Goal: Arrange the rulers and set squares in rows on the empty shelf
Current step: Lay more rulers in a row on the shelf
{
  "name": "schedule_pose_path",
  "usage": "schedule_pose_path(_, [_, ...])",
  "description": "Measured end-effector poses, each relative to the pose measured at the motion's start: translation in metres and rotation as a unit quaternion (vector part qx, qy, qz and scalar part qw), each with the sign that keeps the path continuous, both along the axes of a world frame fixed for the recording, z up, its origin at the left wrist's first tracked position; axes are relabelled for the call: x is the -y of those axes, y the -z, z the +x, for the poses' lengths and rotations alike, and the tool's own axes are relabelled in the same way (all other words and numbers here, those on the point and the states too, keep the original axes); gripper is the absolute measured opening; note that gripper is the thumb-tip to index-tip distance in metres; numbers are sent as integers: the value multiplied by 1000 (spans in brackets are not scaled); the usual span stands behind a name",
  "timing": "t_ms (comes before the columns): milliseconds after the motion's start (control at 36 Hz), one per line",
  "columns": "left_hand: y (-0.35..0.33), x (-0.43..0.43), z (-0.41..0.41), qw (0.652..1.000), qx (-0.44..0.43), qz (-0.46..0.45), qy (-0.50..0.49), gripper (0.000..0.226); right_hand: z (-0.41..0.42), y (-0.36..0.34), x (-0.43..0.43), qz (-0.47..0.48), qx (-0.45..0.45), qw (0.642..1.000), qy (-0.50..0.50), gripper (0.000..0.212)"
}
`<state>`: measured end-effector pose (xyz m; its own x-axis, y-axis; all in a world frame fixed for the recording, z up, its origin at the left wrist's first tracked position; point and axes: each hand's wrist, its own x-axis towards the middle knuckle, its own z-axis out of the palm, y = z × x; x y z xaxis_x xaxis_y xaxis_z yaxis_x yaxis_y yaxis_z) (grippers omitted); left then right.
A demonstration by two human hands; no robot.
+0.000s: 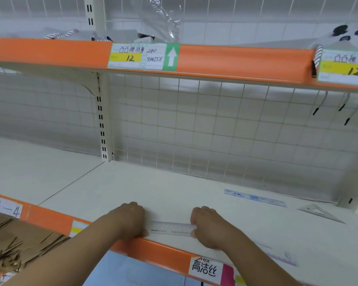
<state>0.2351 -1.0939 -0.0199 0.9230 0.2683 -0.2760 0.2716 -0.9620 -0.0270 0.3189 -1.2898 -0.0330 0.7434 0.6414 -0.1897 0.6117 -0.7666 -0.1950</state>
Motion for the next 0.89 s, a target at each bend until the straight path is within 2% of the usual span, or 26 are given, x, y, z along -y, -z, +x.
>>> schedule_pose_path(278, [-5, 0, 3, 1000, -20, -11, -10, 48, 5, 4, -3, 5, 43, 998, -40, 57])
schedule_pose_path(556, [-12, 4, 8, 999, -45, -1, -5, 48, 16, -5, -8, -18, 19, 998, -64, 32])
schedule_pose_path(889, [-2, 13, 21, 1000, -30, -6, -6, 57, 57, -5, -10, 11, 36, 999, 14, 38])
